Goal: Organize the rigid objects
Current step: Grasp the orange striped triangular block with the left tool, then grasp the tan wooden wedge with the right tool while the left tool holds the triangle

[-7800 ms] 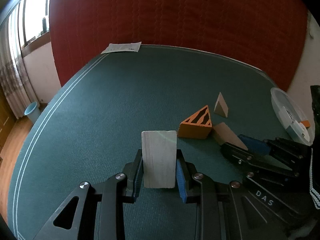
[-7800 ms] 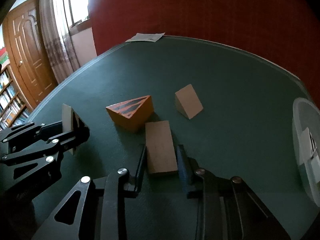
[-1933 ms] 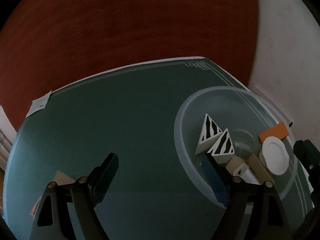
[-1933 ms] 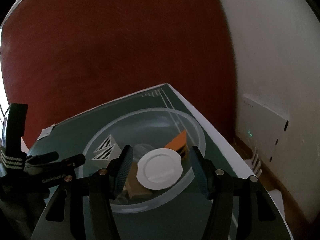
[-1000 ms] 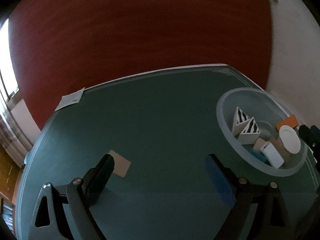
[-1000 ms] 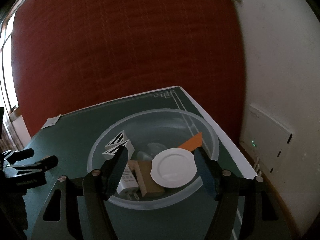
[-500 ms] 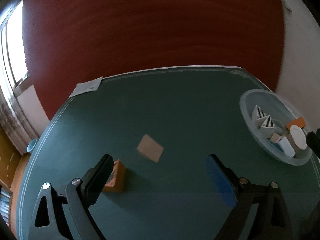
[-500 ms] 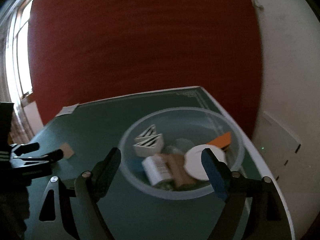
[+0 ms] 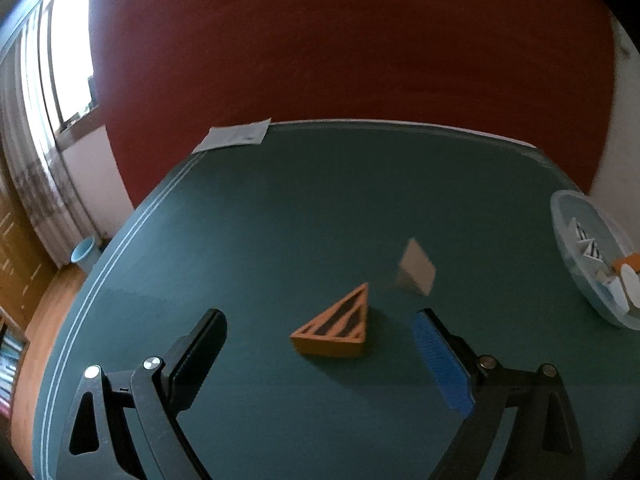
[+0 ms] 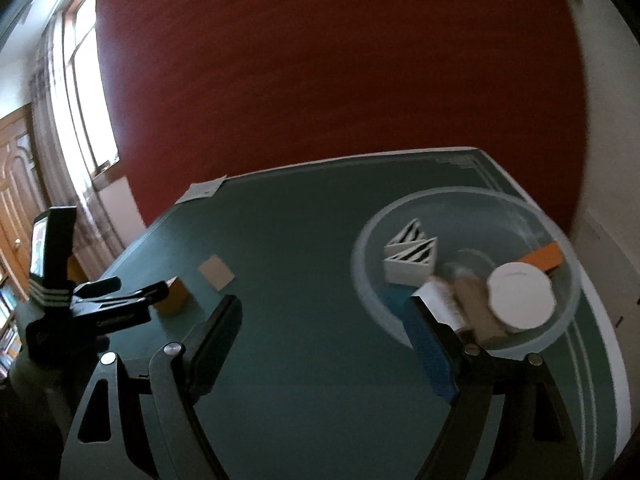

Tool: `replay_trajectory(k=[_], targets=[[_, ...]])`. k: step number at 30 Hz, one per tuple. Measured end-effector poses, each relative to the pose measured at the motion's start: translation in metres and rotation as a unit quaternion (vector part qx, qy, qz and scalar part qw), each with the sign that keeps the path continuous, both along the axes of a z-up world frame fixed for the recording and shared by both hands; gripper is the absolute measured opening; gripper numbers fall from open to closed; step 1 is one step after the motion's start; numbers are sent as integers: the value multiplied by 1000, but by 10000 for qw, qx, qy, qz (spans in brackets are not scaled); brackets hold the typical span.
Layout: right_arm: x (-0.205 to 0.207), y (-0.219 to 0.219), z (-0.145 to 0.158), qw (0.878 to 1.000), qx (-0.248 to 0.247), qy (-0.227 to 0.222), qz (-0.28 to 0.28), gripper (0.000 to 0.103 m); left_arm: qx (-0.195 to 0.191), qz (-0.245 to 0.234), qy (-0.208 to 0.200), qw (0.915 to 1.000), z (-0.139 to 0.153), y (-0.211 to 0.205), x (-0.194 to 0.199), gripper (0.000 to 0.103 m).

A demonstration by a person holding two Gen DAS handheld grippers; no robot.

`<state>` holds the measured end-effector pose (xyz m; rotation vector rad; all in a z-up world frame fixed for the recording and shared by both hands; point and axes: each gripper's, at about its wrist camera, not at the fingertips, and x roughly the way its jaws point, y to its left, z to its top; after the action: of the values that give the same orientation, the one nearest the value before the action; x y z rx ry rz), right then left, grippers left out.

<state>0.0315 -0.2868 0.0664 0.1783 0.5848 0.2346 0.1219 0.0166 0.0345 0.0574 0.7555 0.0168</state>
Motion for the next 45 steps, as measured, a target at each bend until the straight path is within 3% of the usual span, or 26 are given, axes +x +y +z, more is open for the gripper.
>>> replay_trajectory(k=[17, 19, 24, 27, 33, 45], targets=[[9, 34, -16, 9985, -62, 365, 401, 83, 87, -77, 288, 9995, -21, 5, 14, 96], [11, 38, -17, 9981, -68, 422, 449, 83, 55, -151, 324, 9993, -24, 4, 15, 91], [19, 52, -20, 9962, -138, 568, 647, 83, -157, -405, 440, 9981, -29, 4, 15, 56], [26, 62, -21, 9951, -257, 594, 752, 81, -240, -539, 407, 9974, -29, 5, 18, 43], [46, 87, -24, 9912, -436, 717, 1024, 75, -446, -585, 301, 9968, -25, 11, 15, 43], [105, 133, -36, 9835, -673, 982, 1364, 60, -644, -171, 155, 9977, -22, 27, 8, 43]])
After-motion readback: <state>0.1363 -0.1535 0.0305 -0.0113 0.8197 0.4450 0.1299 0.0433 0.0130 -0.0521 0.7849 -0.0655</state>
